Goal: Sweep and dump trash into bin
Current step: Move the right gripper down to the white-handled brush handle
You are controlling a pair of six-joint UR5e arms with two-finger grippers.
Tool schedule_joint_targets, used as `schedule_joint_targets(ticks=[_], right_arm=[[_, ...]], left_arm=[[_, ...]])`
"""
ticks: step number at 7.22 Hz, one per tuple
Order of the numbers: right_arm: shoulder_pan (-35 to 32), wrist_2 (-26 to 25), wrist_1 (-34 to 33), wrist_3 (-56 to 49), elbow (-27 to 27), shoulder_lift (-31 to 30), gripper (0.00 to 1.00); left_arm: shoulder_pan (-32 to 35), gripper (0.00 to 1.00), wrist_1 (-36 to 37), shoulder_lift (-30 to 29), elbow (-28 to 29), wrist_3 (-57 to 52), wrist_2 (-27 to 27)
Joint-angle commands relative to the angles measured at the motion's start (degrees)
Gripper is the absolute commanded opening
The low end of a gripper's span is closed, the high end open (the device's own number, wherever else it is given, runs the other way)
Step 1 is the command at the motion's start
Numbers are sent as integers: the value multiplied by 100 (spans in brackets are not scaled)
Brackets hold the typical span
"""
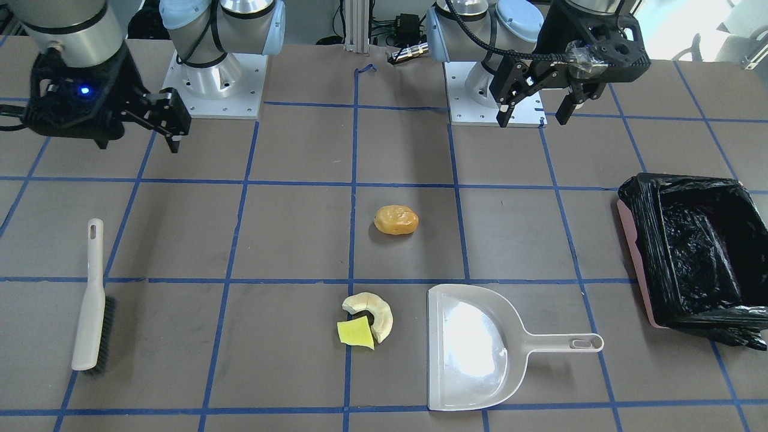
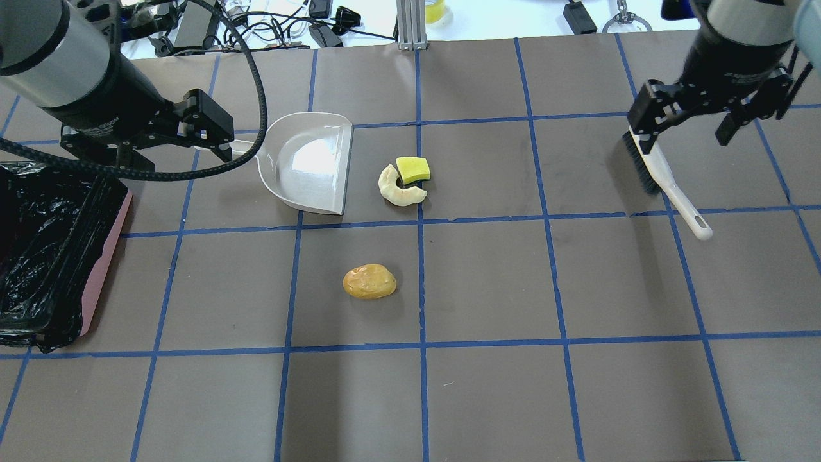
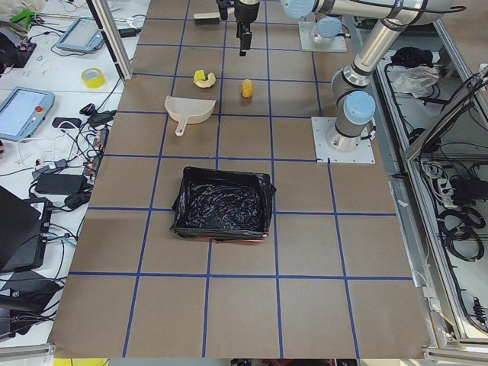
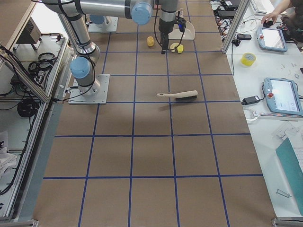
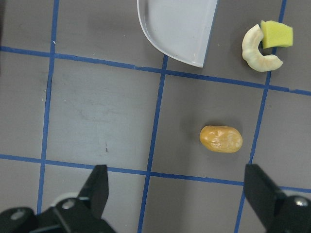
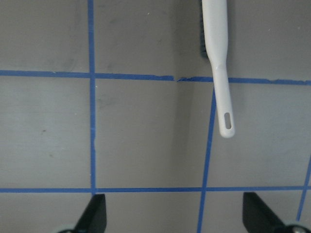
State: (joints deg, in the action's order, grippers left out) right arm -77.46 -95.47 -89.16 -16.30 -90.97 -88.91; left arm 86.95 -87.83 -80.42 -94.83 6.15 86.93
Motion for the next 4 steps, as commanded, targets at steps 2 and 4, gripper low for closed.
schedule_joint_targets(ticks=[2,4], right_arm=[[827,36,-1234,-1927,-534,382,100],[1144,89,-2152,-2488,-999,741,100]], left_arm=[[-3,100,2,0,0,0,0],[-3,100,2,0,0,0,0]])
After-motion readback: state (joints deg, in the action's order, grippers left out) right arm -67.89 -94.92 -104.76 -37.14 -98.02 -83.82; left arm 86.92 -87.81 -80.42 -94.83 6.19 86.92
